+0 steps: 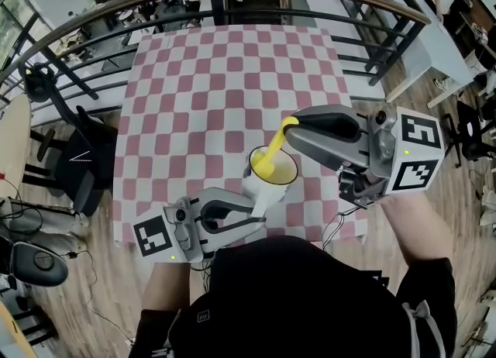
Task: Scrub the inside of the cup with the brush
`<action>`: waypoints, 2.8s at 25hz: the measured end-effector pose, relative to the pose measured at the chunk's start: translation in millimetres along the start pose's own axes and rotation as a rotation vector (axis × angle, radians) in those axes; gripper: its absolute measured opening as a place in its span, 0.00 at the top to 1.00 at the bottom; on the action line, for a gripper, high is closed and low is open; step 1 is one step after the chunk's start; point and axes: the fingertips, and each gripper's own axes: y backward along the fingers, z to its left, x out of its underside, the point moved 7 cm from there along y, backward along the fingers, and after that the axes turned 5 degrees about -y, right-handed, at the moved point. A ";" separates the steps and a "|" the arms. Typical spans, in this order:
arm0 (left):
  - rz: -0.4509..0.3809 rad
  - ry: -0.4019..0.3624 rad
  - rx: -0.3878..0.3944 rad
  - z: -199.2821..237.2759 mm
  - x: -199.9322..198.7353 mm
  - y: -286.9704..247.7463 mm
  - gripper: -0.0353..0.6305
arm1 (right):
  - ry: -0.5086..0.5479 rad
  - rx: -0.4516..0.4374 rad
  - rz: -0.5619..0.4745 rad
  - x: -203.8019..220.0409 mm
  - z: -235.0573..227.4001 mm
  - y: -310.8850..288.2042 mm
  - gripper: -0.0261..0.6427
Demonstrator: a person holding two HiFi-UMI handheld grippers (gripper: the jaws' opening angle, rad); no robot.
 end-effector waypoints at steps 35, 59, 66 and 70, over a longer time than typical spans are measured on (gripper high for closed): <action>0.070 0.100 -0.125 84.2 105.2 12.4 0.89 | -0.140 0.221 -0.237 47.1 -116.1 46.3 0.90; 0.311 0.132 -0.101 118.9 291.1 29.1 0.88 | -0.428 0.328 -0.070 240.1 -218.2 6.3 0.89; 0.341 0.154 -0.129 109.4 301.5 34.0 0.88 | -0.467 0.311 -0.045 256.7 -218.3 3.9 0.89; 0.354 0.180 -0.145 101.6 303.9 41.6 0.89 | -0.496 0.284 -0.040 265.2 -213.7 -6.7 0.89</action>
